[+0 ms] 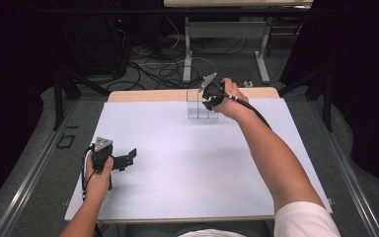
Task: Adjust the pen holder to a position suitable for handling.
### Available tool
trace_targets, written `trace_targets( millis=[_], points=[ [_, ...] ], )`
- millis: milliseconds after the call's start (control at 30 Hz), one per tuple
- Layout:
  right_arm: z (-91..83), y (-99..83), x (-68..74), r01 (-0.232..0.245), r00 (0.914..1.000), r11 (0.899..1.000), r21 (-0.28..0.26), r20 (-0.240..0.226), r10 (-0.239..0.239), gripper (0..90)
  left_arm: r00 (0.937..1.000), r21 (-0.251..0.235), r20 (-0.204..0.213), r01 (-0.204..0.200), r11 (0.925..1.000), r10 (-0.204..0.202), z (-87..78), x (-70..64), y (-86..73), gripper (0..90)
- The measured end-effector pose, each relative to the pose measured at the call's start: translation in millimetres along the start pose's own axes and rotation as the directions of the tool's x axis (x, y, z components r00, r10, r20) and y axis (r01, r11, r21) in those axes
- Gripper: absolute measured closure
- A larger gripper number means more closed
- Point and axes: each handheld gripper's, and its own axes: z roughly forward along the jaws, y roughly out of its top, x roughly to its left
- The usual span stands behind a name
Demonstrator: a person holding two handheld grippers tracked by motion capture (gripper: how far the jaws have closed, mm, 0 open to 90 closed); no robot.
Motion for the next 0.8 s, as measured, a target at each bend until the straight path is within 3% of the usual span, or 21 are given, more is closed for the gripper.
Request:
trace_targets(
  millis=[100,133,233,300,467,800],
  points=[
    [6.2,-1.5,0.3,0.017,0.9998,1.000,0.008,-0.007,-0.017,53.1,1.0000,0.005,0.002,0.005,1.0000,-0.005,-0.3,0.7,-0.3,0.1],
    [9.5,-2.3,0.4,0.021,0.9998,1.000,-0.014,0.000,-0.021,53.1,1.0000,0.004,0.000,0.003,1.0000,-0.003,-0.3,1.1,-0.3,0.1],
    [13.2,-2.3,-0.4,0.025,0.9996,1.000,0.007,-0.008,-0.025,53.1,0.9999,0.004,0.002,0.011,0.9999,-0.011,-0.3,1.2,-0.5,0.2],
    [15.1,-2.9,1.7,-0.007,0.9999,1.000,0.026,-0.008,0.007,53.4,0.9999,0.007,0.003,0.016,0.9999,-0.016,-0.4,1.0,-0.8,0.1],
    [21.9,-3.5,0.4,0.040,0.9989,0.999,0.021,-0.028,-0.039,56.8,0.9999,0.008,0.006,0.016,0.9998,-0.016,-1.2,1.2,-1.4,0.1],
    [33.3,-2.1,2.4,0.045,0.9980,0.999,0.008,-0.045,-0.044,59.1,0.9997,0.012,0.011,0.022,0.9997,-0.023,-1.3,1.6,-2.1,0.1]
  ],
)
